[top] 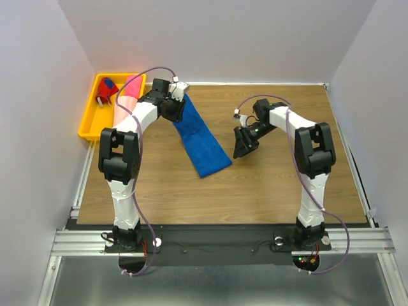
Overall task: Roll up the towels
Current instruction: Fold the towel
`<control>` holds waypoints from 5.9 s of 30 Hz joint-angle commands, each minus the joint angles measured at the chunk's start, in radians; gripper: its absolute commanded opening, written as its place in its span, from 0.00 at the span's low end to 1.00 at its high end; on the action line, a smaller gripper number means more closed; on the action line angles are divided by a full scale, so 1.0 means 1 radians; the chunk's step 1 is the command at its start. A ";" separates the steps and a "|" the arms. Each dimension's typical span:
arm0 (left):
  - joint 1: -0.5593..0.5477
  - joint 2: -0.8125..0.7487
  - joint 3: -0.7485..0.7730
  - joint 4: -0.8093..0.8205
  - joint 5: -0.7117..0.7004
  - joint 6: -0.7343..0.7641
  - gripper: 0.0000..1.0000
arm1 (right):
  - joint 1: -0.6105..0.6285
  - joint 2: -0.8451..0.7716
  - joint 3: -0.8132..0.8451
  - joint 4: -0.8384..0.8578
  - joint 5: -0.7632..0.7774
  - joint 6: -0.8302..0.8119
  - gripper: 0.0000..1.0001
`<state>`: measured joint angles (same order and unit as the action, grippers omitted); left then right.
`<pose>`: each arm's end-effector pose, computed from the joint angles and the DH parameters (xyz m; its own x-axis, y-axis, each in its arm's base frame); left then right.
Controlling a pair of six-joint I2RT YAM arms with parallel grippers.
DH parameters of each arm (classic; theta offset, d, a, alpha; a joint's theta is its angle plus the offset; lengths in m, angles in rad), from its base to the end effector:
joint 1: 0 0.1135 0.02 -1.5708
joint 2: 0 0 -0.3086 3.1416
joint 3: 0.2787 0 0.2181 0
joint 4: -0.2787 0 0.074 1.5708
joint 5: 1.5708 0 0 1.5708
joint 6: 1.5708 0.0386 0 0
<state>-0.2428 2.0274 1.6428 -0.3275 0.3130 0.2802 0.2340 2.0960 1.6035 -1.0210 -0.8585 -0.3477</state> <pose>0.4405 -0.1214 0.2951 -0.4837 0.3909 -0.7831 0.6127 0.7902 0.0160 0.3760 0.1197 0.2352 -0.8470 -0.4308 -0.3113 -0.5130 0.5094 0.6909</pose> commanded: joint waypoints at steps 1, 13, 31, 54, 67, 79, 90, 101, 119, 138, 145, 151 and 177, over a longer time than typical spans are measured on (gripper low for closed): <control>0.002 -0.050 0.028 0.028 -0.012 -0.055 0.45 | 0.045 0.062 0.045 0.084 0.061 0.101 0.60; 0.011 0.031 0.061 0.055 -0.061 -0.107 0.40 | 0.111 0.133 -0.042 0.113 -0.008 0.125 0.16; -0.039 0.169 0.098 0.054 0.084 -0.027 0.36 | 0.218 -0.011 -0.358 0.127 -0.247 0.122 0.01; -0.061 -0.808 -0.608 0.087 0.196 0.382 0.99 | 0.189 -0.183 -0.037 0.177 -0.085 0.226 0.45; -0.662 -1.076 -1.109 0.192 -0.141 0.427 0.67 | 0.249 -0.006 -0.040 0.338 -0.125 0.343 0.29; -0.796 -0.826 -1.117 0.383 -0.248 0.505 0.67 | 0.249 0.095 -0.059 0.343 -0.097 0.370 0.26; -0.797 -0.736 -1.117 0.410 -0.250 0.534 0.28 | 0.251 0.090 -0.111 0.345 -0.105 0.355 0.26; -0.805 -0.777 -1.039 0.181 -0.036 0.533 0.00 | 0.249 -0.010 -0.229 0.372 -0.145 0.311 0.26; -0.626 -0.671 -0.769 -0.013 0.100 0.499 0.00 | 0.202 -0.136 -0.042 0.369 -0.108 0.326 0.36; -0.391 -0.443 -0.564 0.047 0.115 0.586 0.00 | 0.024 -0.160 0.023 0.361 -0.157 0.345 0.43; -0.357 -0.380 -0.522 0.076 0.103 0.602 0.00 | 0.025 -0.160 0.001 0.360 -0.168 0.334 0.43; -0.329 -0.339 -0.511 0.096 0.095 0.603 0.00 | 0.025 -0.165 -0.027 0.360 -0.182 0.331 0.43; -0.260 -0.409 -0.557 0.117 0.117 0.563 0.00 | 0.025 -0.189 -0.077 0.358 -0.201 0.322 0.42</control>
<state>-0.5125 1.6901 1.0935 -0.2234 0.4114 0.8402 0.2558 1.9564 1.5318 -0.6735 -1.0302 -0.0078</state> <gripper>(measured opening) 0.146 0.424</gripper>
